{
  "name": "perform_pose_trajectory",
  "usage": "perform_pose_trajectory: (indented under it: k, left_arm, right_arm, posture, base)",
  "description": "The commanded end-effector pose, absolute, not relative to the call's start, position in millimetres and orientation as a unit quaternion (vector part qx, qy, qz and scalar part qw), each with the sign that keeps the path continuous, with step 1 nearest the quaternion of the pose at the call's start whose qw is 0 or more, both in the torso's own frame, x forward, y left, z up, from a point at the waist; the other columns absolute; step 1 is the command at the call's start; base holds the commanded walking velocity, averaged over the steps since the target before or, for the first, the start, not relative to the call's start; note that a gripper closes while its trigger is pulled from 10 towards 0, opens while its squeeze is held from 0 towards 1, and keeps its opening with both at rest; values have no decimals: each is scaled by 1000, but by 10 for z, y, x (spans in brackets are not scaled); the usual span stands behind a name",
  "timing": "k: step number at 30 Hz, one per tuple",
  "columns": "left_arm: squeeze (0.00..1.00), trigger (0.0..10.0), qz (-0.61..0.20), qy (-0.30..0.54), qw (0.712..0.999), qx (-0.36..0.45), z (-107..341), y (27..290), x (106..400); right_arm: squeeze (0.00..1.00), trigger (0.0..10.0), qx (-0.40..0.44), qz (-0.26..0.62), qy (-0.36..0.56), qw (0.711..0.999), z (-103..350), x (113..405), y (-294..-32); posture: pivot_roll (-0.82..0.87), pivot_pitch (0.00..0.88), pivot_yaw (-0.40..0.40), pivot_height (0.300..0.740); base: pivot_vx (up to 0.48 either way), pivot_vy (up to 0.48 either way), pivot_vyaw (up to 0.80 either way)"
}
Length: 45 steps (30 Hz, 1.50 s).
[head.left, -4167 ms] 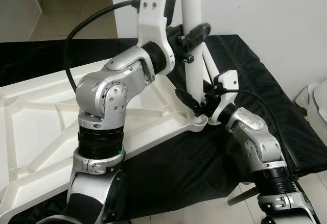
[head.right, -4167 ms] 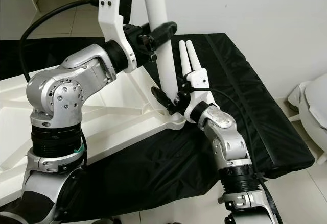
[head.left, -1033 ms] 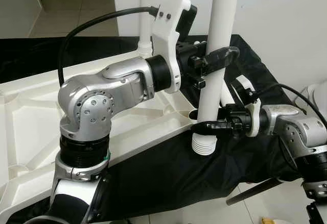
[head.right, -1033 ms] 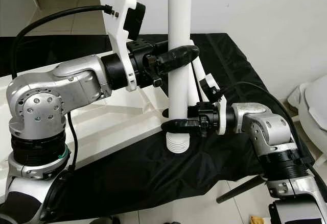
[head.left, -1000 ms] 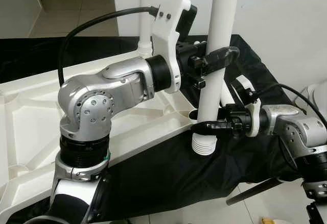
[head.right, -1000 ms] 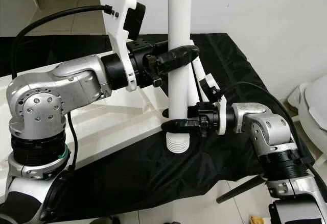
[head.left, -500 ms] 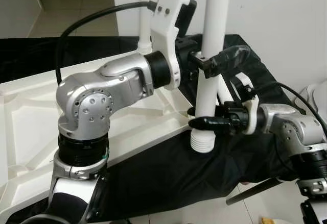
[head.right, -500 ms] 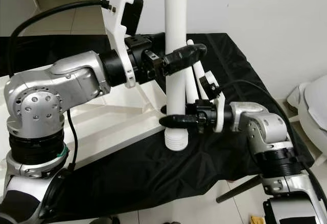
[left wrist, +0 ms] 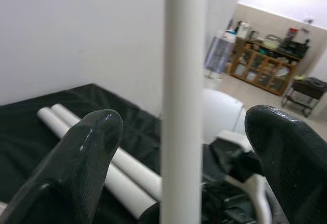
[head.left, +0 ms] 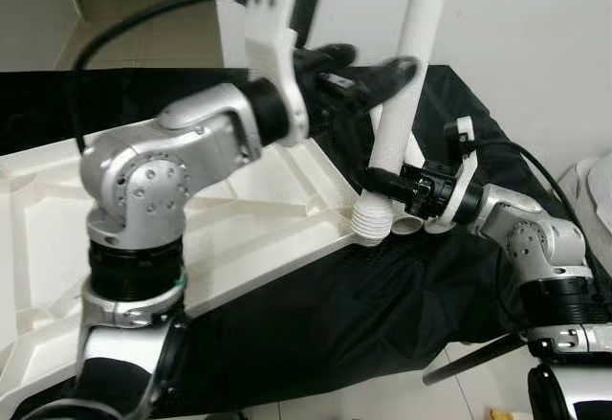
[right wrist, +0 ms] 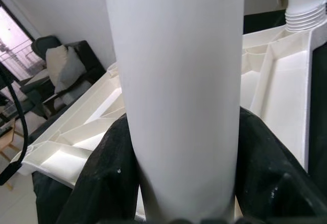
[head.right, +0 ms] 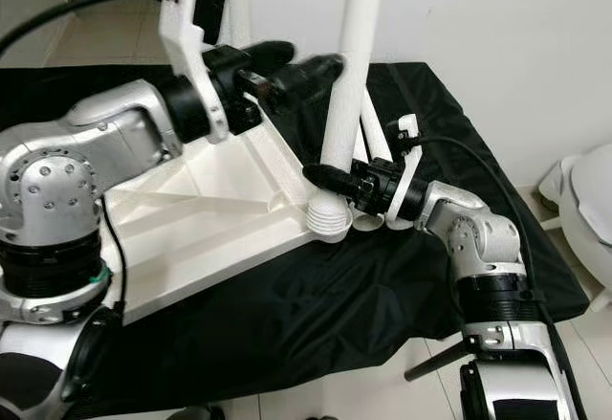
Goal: Building children table
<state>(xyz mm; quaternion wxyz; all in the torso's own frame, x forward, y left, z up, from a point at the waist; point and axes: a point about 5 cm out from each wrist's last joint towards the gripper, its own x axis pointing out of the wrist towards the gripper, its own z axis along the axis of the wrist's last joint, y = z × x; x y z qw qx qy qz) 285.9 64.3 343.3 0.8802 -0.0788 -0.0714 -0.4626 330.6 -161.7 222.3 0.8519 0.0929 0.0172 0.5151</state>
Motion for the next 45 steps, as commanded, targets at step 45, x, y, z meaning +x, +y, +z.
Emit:
perform_pose_trajectory:
  k: [45]
  left_arm:
    - [0, 10000, -374, -6, 921, 109, 2111, 363, 2907]
  right_arm:
    - [0, 10000, 55, 237, -134, 961, 1993, 3147, -1407]
  posture:
    - [-6, 100, -4, 740]
  base:
    - [0, 0, 0]
